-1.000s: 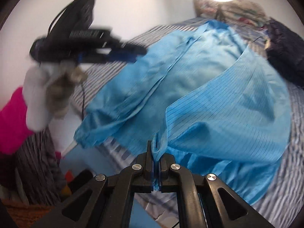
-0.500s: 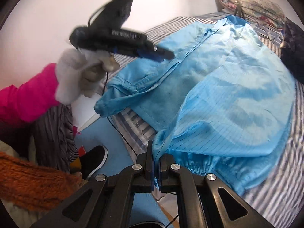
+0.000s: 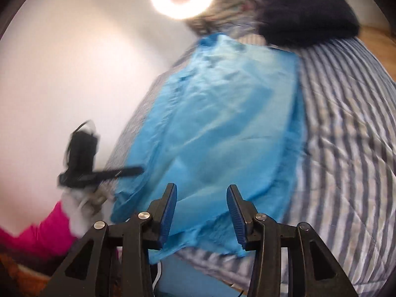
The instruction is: Fold large clothes
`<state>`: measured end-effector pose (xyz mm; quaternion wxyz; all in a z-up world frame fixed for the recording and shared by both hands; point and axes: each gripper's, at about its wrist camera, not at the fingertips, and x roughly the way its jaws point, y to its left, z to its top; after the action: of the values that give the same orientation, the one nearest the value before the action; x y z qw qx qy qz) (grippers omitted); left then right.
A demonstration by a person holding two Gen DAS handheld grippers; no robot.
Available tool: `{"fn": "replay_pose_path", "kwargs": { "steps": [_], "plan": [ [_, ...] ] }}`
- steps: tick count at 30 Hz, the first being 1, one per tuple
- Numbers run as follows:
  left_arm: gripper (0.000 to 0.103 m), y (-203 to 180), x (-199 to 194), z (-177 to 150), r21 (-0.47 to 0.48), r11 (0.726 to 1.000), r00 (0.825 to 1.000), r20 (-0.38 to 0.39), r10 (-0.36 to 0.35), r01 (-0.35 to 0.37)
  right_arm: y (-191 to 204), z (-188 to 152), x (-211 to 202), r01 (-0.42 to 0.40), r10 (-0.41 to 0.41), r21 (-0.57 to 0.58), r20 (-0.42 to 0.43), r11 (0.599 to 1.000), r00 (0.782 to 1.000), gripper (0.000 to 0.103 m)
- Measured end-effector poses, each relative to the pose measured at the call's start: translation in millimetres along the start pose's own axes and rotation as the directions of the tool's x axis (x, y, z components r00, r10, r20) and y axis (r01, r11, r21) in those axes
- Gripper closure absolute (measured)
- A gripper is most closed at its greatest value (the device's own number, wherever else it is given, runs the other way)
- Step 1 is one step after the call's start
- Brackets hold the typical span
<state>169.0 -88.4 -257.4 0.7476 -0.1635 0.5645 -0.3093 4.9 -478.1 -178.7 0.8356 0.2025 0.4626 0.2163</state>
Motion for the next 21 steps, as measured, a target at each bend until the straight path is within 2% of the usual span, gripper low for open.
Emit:
{"fn": "replay_pose_path", "kwargs": {
  "steps": [2,5,7,10,13,15,17,21],
  "plan": [
    [0.054,-10.8,5.6,-6.1,0.018,1.0,0.999,-0.026,-0.023,0.023,-12.9,3.4,9.6,0.039,-0.039,0.028,-0.001,0.999,0.999,0.058],
    [0.054,-25.7,12.2,-16.3,0.04,0.999,0.998,-0.054,-0.025,0.027,-22.6,6.0,22.8,0.052,-0.051,0.051,-0.008,0.997,0.999,0.058],
    [0.054,-33.5,12.5,-22.8,0.05,0.998,0.999,-0.049,-0.022,0.024,-23.5,8.5,30.6,0.069,-0.068,0.047,-0.021,0.997,0.997,0.058],
    [0.054,-54.7,7.4,-34.4,0.13,0.991,0.999,-0.039,-0.001,0.006,-23.5,13.8,38.8,0.064,-0.063,0.051,-0.028,0.997,0.998,0.058],
    [0.054,-83.5,1.1,-48.3,0.237,0.971,0.999,-0.04,-0.009,0.018,-20.4,18.3,41.0,0.038,-0.037,0.047,-0.02,0.998,0.999,0.058],
    [0.054,-105.2,4.3,-59.2,0.316,0.948,0.999,-0.053,-0.009,0.025,-21.3,19.2,44.2,0.044,-0.043,0.047,-0.023,0.998,0.999,0.058],
    [0.054,-121.9,11.7,-67.2,0.38,0.925,0.998,-0.068,0.006,0.02,-24.4,20.5,49.1,0.029,-0.027,0.064,-0.028,0.997,0.999,0.063],
    [0.054,-143.0,36.2,-78.1,0.423,0.905,0.991,-0.132,0.002,0.055,-24.4,26.4,54.9,-0.014,0.015,0.103,-0.014,0.995,1.0,0.064]
  ]
}}
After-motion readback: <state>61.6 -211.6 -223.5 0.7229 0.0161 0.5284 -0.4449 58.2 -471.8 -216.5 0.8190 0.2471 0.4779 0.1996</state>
